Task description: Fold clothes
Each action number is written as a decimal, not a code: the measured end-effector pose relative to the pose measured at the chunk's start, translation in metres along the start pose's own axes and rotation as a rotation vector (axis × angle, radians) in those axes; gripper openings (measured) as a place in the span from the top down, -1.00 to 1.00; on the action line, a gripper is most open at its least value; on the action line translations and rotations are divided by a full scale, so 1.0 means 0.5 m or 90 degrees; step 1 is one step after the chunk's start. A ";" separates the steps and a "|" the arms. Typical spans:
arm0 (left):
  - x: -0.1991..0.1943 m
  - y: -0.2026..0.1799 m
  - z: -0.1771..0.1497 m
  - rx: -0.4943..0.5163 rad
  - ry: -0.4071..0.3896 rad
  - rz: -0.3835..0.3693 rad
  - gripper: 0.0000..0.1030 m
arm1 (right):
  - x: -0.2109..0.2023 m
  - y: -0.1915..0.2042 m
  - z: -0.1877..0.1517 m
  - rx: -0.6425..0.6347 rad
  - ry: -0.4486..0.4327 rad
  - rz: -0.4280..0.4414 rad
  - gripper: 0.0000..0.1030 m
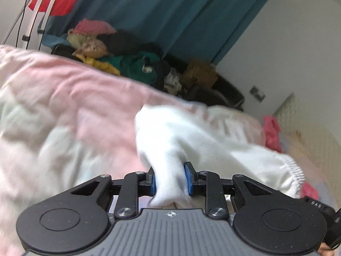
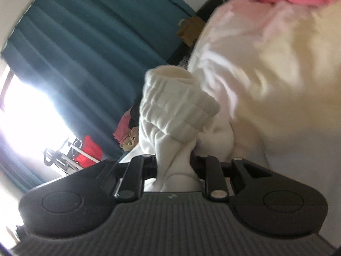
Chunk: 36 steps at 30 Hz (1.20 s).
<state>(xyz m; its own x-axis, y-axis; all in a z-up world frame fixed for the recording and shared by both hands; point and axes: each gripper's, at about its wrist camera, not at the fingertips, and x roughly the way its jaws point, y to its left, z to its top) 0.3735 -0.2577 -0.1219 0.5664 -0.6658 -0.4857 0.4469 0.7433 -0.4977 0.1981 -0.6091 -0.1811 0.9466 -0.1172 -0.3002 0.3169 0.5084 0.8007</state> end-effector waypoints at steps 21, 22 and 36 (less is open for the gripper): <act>-0.180 -0.177 0.007 0.168 -0.003 0.081 -0.64 | -0.122 0.073 -0.035 -0.091 0.120 -0.201 0.33; -0.200 -0.195 0.009 0.176 -0.007 0.081 -0.65 | -0.141 0.087 -0.032 -0.105 0.120 -0.197 0.33; -0.497 -0.398 0.028 0.243 -0.060 0.095 -0.96 | -0.421 0.345 -0.006 -0.284 0.053 -0.085 0.33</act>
<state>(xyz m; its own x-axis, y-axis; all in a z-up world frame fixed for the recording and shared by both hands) 0.1532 -0.2394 0.1079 0.6967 -0.5539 -0.4560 0.5704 0.8131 -0.1162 0.0532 -0.4944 0.0186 0.8857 -0.1468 -0.4405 0.3620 0.8124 0.4572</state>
